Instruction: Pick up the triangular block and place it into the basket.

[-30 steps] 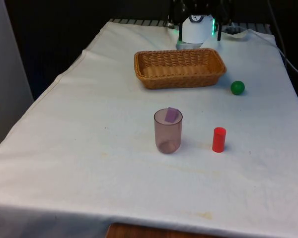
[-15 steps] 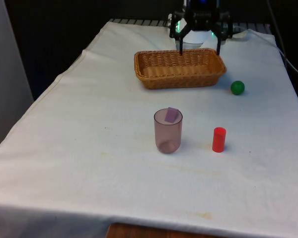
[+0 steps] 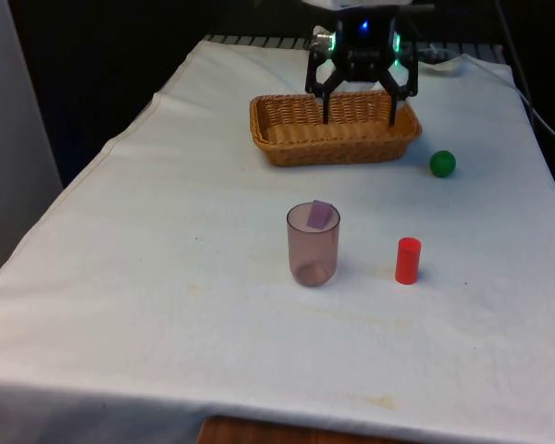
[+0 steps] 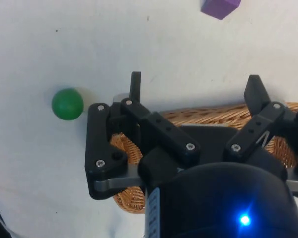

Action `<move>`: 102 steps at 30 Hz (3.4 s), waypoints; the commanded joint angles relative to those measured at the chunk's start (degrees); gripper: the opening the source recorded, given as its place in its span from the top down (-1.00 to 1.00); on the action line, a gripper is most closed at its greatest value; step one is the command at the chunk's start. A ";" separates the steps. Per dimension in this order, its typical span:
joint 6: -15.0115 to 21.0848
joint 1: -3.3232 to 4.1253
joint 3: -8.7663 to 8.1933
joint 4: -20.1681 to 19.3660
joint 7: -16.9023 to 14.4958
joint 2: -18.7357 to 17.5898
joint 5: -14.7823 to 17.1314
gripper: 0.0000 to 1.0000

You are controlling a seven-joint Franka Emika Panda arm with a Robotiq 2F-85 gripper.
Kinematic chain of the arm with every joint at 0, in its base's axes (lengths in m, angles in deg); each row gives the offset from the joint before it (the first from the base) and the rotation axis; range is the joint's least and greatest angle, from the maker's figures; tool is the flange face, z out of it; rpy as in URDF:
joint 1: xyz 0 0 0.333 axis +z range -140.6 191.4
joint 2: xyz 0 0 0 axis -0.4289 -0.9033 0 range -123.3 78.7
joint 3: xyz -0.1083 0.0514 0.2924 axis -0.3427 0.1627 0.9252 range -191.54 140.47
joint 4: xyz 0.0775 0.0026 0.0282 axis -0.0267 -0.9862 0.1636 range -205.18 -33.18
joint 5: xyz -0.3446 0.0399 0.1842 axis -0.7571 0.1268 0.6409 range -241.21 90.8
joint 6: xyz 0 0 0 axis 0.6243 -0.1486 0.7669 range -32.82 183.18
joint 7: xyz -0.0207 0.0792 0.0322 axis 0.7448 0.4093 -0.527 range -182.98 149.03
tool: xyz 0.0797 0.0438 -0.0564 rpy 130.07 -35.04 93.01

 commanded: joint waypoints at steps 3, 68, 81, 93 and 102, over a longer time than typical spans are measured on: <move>1.66 -0.34 -0.23 -0.57 -0.52 -0.63 0.34 -1.00; 16.90 -0.80 -2.46 1.55 0.40 -15.70 1.32 -1.00; 18.05 -0.69 -2.41 2.12 1.49 -17.99 1.20 -1.00; 19.19 -0.57 -2.52 2.52 2.46 -19.42 0.86 -1.00; 20.80 -0.69 -2.35 2.81 3.15 -20.57 1.15 -0.34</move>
